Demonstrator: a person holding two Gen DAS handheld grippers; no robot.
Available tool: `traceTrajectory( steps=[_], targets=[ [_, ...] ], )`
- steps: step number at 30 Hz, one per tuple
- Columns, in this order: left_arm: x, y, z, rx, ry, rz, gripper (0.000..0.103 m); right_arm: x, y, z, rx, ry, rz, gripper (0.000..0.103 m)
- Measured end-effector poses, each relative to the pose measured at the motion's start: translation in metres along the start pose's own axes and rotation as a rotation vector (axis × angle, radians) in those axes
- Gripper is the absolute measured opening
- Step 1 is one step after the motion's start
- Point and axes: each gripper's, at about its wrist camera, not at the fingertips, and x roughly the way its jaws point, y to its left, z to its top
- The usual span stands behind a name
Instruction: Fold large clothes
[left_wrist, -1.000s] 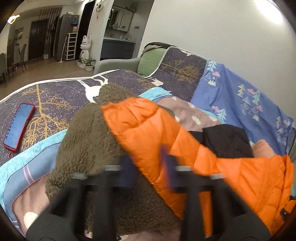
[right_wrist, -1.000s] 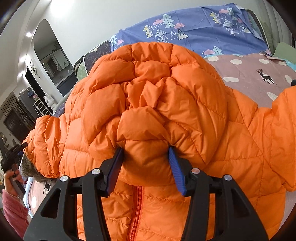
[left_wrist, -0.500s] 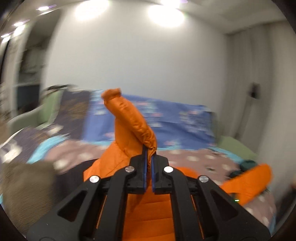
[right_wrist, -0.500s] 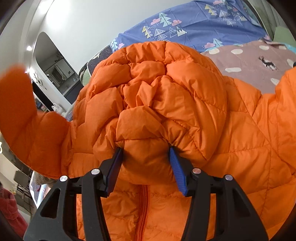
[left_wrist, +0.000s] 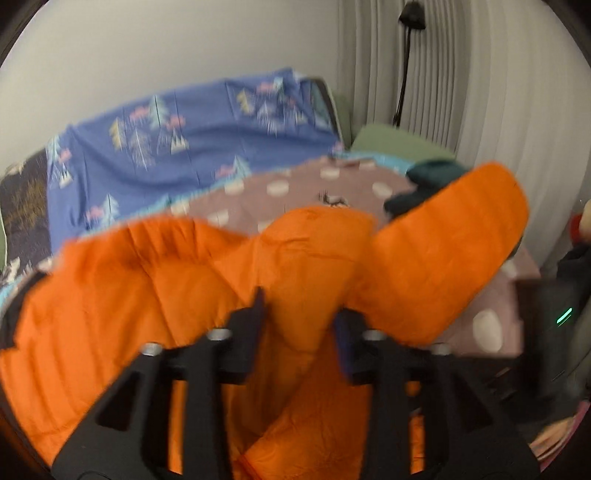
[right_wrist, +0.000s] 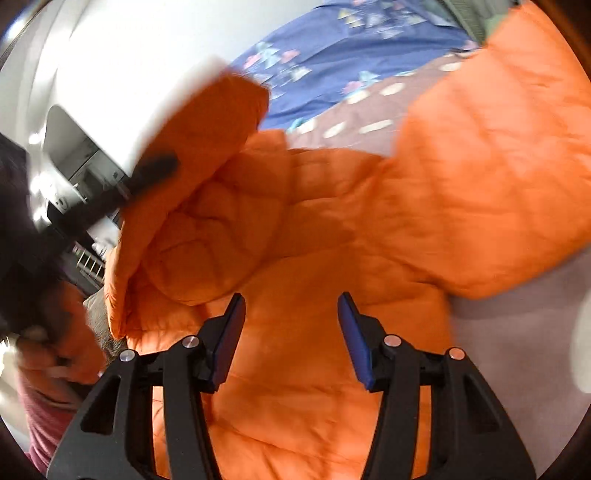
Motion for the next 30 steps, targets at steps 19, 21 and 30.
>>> traceTrajectory(
  steps=[19,21,30],
  targets=[
    [0.017,0.012,-0.045,-0.011,0.111,-0.077,0.039,-0.048,-0.027,-0.012,0.064,-0.123,-0.023,0.061],
    [0.022,0.010,-0.050,-0.002,0.117,-0.088,0.046,-0.067,-0.046,-0.009,0.102,-0.181,-0.074,0.064],
    [0.019,-0.007,-0.056,0.061,0.104,-0.117,0.071,-0.147,-0.140,0.003,0.390,-0.452,-0.164,0.067]
  ],
)
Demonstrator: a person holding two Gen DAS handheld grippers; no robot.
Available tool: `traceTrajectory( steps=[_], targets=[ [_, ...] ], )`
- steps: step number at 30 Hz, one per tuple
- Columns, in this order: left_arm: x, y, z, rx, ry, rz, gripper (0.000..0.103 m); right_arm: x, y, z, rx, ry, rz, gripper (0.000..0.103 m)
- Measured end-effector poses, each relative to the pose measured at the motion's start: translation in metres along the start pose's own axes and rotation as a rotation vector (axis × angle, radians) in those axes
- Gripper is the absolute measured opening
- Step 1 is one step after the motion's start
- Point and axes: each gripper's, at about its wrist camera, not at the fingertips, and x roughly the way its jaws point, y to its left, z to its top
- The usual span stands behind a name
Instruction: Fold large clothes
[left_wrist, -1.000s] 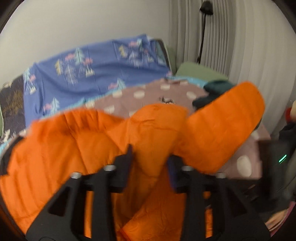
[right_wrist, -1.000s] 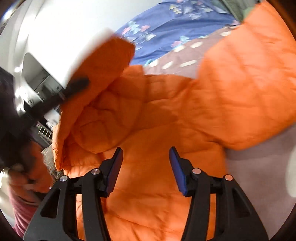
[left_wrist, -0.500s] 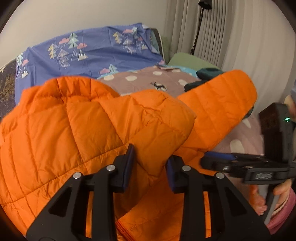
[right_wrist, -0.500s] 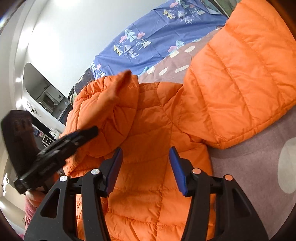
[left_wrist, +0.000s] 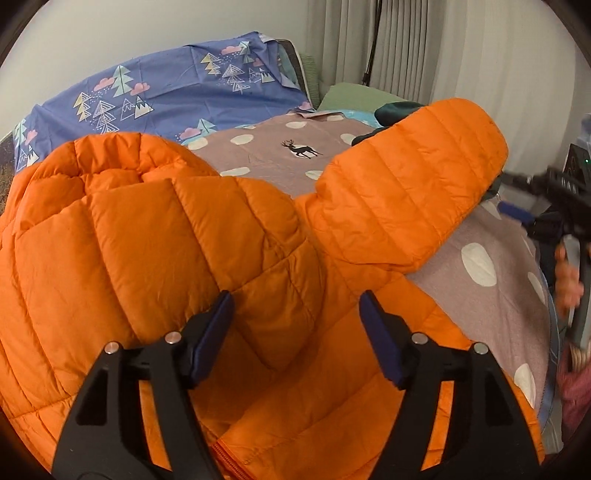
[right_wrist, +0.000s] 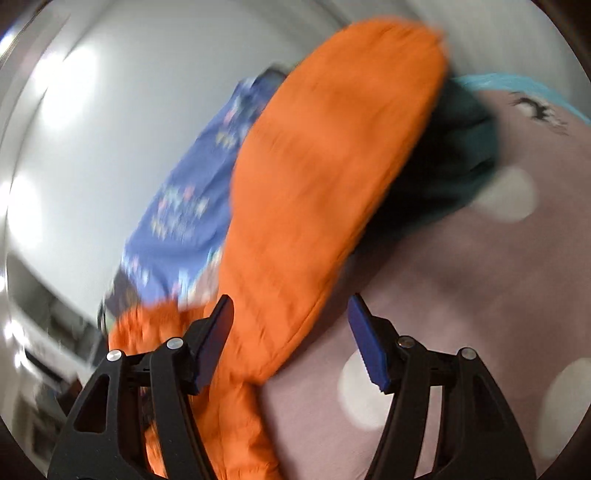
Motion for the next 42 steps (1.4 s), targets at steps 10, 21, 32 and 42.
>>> traceTrajectory(
  steps=[10,21,32,42],
  targets=[
    [-0.028,0.004,-0.004,-0.051,-0.040,0.031,0.060,-0.028,-0.040,0.097,0.104,-0.233,-0.049,0.070],
    [-0.091,0.050,-0.036,-0.218,-0.126,0.097,0.055,-0.002,-0.029,0.134,0.053,-0.186,0.018,0.003],
    [-0.163,0.113,-0.074,-0.423,-0.264,0.148,0.058,-0.026,0.205,0.013,-0.461,-0.064,0.540,0.003],
    [-0.236,0.150,-0.118,-0.541,-0.424,0.063,0.079,0.044,0.315,-0.167,-0.760,0.334,0.699,0.003]
  ],
)
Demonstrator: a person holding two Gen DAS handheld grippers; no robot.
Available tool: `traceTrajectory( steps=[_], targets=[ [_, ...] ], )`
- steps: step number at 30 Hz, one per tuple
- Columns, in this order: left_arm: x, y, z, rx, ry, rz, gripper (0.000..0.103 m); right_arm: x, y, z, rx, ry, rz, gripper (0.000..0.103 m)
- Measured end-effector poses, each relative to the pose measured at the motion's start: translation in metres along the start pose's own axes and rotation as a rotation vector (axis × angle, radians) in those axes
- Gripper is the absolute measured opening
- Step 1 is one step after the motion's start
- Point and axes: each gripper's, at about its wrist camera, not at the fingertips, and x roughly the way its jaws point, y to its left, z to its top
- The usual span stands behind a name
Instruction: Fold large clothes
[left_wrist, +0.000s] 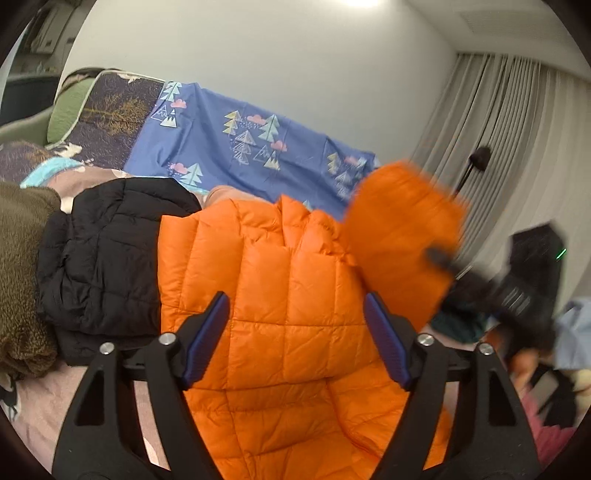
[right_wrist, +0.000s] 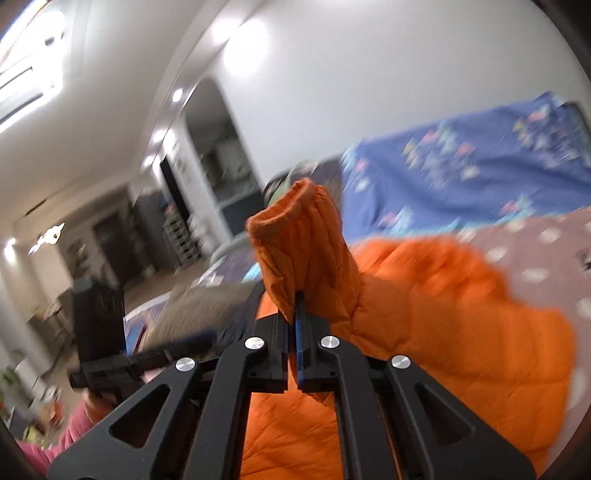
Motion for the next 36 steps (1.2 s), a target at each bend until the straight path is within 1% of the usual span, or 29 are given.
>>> traceTrajectory(
  steps=[2,4,6,8,9,10,11,12,13,14,15,16,17,18,19,20,22,23,24,27,28,29,30,31,32,33,36],
  targets=[
    [-0.006,0.006,-0.001,-0.021,-0.006,-0.039,0.087,0.023,0.014,-0.016,-0.034,0.057,0.003,0.003],
    [-0.005,0.010,-0.003,-0.034,0.002,-0.068,0.090,0.041,0.025,-0.028,-0.064,0.112,0.001,0.003],
    [0.003,0.015,-0.005,-0.058,0.010,-0.076,0.091,0.056,0.032,-0.038,-0.081,0.161,0.000,0.003],
    [0.016,0.021,-0.005,-0.089,0.041,-0.080,0.092,0.069,0.038,-0.050,-0.107,0.212,-0.009,0.003],
    [0.022,0.024,-0.005,-0.101,0.052,-0.075,0.092,0.072,0.039,-0.052,-0.114,0.223,-0.010,0.003],
    [0.027,0.026,-0.006,-0.105,0.061,-0.072,0.091,0.081,0.048,-0.057,-0.123,0.240,-0.013,0.003],
    [0.035,0.027,-0.006,-0.104,0.071,-0.061,0.089,0.086,0.051,-0.058,-0.124,0.251,-0.013,0.004],
    [0.040,0.028,-0.006,-0.099,0.079,-0.045,0.083,0.091,0.051,-0.062,-0.123,0.261,-0.013,0.005],
    [0.048,0.029,-0.006,-0.085,0.103,-0.022,0.056,0.096,0.051,-0.064,-0.119,0.275,-0.013,0.006],
    [0.056,0.031,-0.006,-0.074,0.130,-0.007,0.025,0.101,0.050,-0.067,-0.114,0.287,-0.014,0.006],
    [0.065,0.033,-0.006,-0.061,0.164,0.022,0.016,0.103,0.055,-0.072,-0.114,0.296,-0.017,0.009],
    [0.071,0.036,-0.008,-0.046,0.175,0.057,0.015,0.106,0.052,-0.073,-0.112,0.316,-0.025,0.011],
    [0.075,0.037,-0.009,-0.012,0.171,0.108,0.014,0.104,0.055,-0.076,-0.111,0.322,-0.028,0.019],
    [0.077,0.037,-0.011,0.016,0.165,0.142,0.014,0.101,0.053,-0.079,-0.109,0.328,-0.025,0.029],
    [0.078,0.037,-0.013,0.054,0.155,0.190,0.014,0.094,0.051,-0.079,-0.107,0.320,-0.021,0.034],
    [0.080,0.038,-0.015,0.087,0.146,0.233,0.014,0.084,0.051,-0.079,-0.110,0.299,-0.027,0.036],
    [0.085,0.047,-0.019,0.124,0.136,0.283,0.014,0.062,0.044,-0.078,-0.118,0.267,-0.054,0.036],
    [0.087,0.050,-0.020,0.129,0.134,0.296,0.019,0.054,0.036,-0.078,-0.118,0.261,-0.086,0.036],
    [0.091,0.055,-0.022,0.135,0.131,0.317,0.021,0.048,0.022,-0.078,-0.110,0.267,-0.158,0.036],
    [0.099,0.059,-0.028,0.153,0.113,0.351,0.032,0.047,-0.017,-0.085,-0.048,0.313,-0.322,0.036],
    [0.100,0.058,-0.029,0.156,0.109,0.366,0.046,0.049,-0.034,-0.091,0.011,0.348,-0.337,0.036],
    [0.101,0.056,-0.030,0.161,0.108,0.386,0.056,0.049,-0.045,-0.094,0.056,0.366,-0.330,0.036],
    [0.101,0.053,-0.030,0.169,0.105,0.399,0.060,0.048,-0.052,-0.097,0.093,0.372,-0.321,0.036],
    [0.101,0.050,-0.029,0.186,0.100,0.418,0.067,0.043,-0.056,-0.098,0.116,0.370,-0.309,0.036],
    [0.098,0.048,-0.029,0.202,0.095,0.433,0.070,0.040,-0.056,-0.097,0.116,0.363,-0.303,0.036],
    [0.092,0.044,-0.028,0.221,0.087,0.441,0.071,0.035,-0.055,-0.096,0.108,0.353,-0.299,0.036],
    [0.068,0.040,-0.023,0.222,0.054,0.452,0.078,0.008,-0.052,-0.093,0.091,0.319,-0.285,0.037]
  ],
)
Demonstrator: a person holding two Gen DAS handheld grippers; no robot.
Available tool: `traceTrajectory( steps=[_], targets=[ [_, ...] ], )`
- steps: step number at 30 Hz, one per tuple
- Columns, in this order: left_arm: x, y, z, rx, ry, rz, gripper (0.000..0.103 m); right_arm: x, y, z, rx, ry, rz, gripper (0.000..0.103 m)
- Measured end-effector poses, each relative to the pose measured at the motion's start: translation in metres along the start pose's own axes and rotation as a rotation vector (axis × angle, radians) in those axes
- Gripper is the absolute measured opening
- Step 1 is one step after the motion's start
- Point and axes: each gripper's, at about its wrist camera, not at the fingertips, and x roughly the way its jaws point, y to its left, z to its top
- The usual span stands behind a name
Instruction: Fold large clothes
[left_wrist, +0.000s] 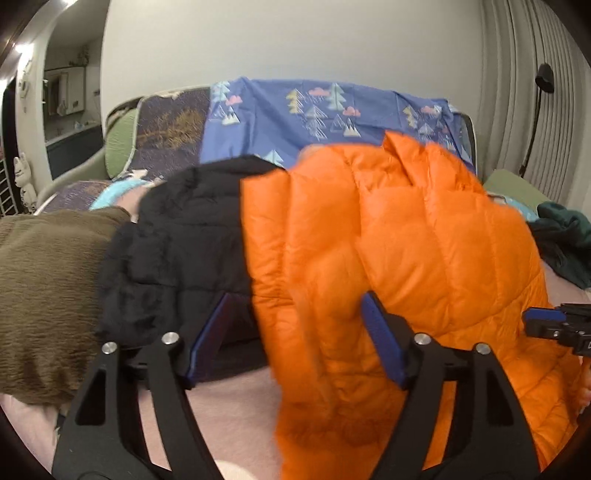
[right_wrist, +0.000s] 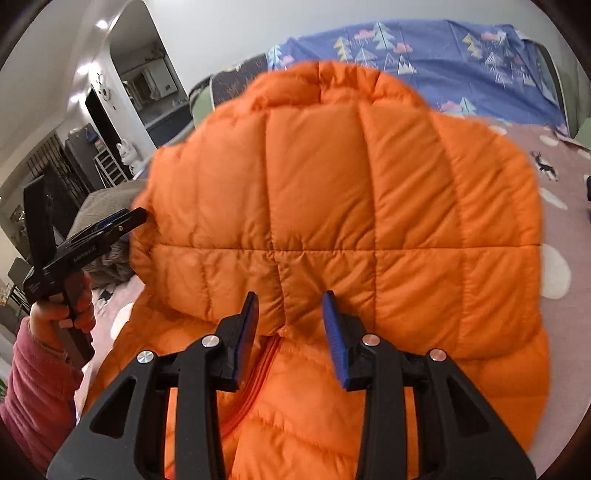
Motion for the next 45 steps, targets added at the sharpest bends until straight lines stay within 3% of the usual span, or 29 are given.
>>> traceTrajectory(
  steps=[2,5,8,13,23,32,35,36,39,40,41,42,43,45],
  targets=[
    [-0.019,0.007,0.001,-0.030,-0.029,-0.005,0.082,-0.018,-0.010,-0.002,0.005,-0.019,0.012,0.040],
    [-0.046,0.019,-0.009,-0.090,-0.027,-0.083,0.085,-0.045,-0.029,-0.014,0.015,-0.039,-0.017,0.044],
    [-0.069,0.021,-0.034,-0.107,0.025,-0.173,0.086,-0.071,-0.052,-0.042,0.057,-0.042,-0.071,0.044],
    [-0.091,0.020,-0.087,-0.126,0.125,-0.219,0.086,-0.106,-0.079,-0.099,0.161,-0.022,-0.129,0.044],
    [-0.124,0.013,-0.170,-0.130,0.281,-0.287,0.086,-0.135,-0.071,-0.182,0.260,0.018,-0.093,0.046],
    [-0.151,-0.003,-0.203,-0.122,0.324,-0.375,0.086,-0.173,-0.065,-0.230,0.327,-0.024,-0.115,0.048],
    [-0.156,-0.008,-0.212,-0.135,0.335,-0.413,0.085,-0.177,-0.069,-0.245,0.384,-0.020,-0.055,0.051],
    [-0.157,-0.008,-0.214,-0.140,0.335,-0.418,0.084,-0.172,-0.066,-0.255,0.404,0.014,0.022,0.051],
    [-0.161,-0.008,-0.216,-0.163,0.339,-0.442,0.083,-0.166,-0.054,-0.263,0.377,0.028,0.097,0.052],
    [-0.162,-0.008,-0.216,-0.170,0.339,-0.457,0.071,-0.164,-0.051,-0.263,0.366,0.024,0.109,0.052],
    [-0.162,-0.009,-0.217,-0.181,0.340,-0.479,0.053,-0.164,-0.048,-0.263,0.365,0.016,0.113,0.044],
    [-0.161,-0.009,-0.217,-0.198,0.342,-0.491,0.041,-0.166,-0.045,-0.259,0.364,0.001,0.133,0.014],
    [-0.160,-0.010,-0.215,-0.208,0.342,-0.488,0.018,-0.172,-0.042,-0.255,0.359,-0.030,0.146,0.010],
    [-0.169,-0.008,-0.204,-0.243,0.300,-0.506,0.013,-0.192,-0.030,-0.241,0.311,-0.112,0.164,0.006]
  ],
)
